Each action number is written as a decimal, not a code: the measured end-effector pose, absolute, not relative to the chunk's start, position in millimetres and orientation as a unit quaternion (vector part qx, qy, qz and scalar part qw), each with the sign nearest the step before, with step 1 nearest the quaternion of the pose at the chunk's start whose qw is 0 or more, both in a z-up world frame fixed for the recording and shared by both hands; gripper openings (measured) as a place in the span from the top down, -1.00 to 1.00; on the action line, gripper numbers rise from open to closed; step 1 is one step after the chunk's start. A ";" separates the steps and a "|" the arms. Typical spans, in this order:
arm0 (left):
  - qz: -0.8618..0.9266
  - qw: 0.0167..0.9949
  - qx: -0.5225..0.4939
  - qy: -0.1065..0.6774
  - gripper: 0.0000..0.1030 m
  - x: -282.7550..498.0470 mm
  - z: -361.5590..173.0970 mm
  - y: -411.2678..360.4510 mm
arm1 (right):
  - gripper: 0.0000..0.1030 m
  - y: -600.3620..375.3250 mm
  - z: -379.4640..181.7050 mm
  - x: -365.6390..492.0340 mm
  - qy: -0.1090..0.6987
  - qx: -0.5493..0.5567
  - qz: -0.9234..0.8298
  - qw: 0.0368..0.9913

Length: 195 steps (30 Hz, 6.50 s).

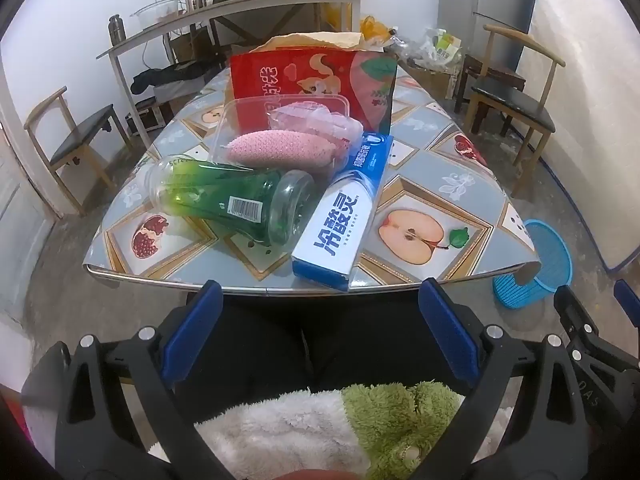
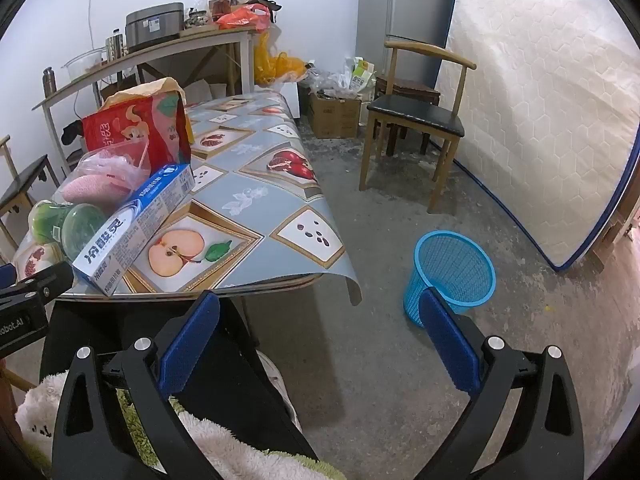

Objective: Collect trash

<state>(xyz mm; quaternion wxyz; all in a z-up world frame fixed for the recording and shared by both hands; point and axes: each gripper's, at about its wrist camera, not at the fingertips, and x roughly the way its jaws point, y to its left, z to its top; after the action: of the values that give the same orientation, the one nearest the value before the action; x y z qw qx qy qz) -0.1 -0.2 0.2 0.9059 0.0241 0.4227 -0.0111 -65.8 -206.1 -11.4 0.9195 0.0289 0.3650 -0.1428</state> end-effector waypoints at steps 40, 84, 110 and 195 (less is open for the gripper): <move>-0.009 0.902 0.022 0.432 -0.83 0.3 -8.5 10.0 | -0.88 -206.4 -12.6 -64.3 0.364 0.030 -0.144 0.920; -0.007 0.899 0.023 0.436 -0.84 -0.5 -13.3 14.0 | -0.88 -207.4 -17.3 -66.4 0.368 0.035 -0.142 0.918; -0.032 0.887 -0.096 0.450 -0.83 14.8 -20.7 76.2 | -0.88 -191.8 3.1 -22.9 0.296 0.026 -0.070 0.952; -0.260 0.732 0.552 0.304 0.52 120.2 -10.2 -22.0 | 0.56 -182.2 -11.2 148.6 0.323 0.156 0.236 0.903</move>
<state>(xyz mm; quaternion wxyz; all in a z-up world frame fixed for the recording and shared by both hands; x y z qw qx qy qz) 120.2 -22.0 -10.2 0.7316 0.5524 0.3036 -0.2596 148.6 -182.2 -11.2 0.9031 0.1556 0.3233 0.2361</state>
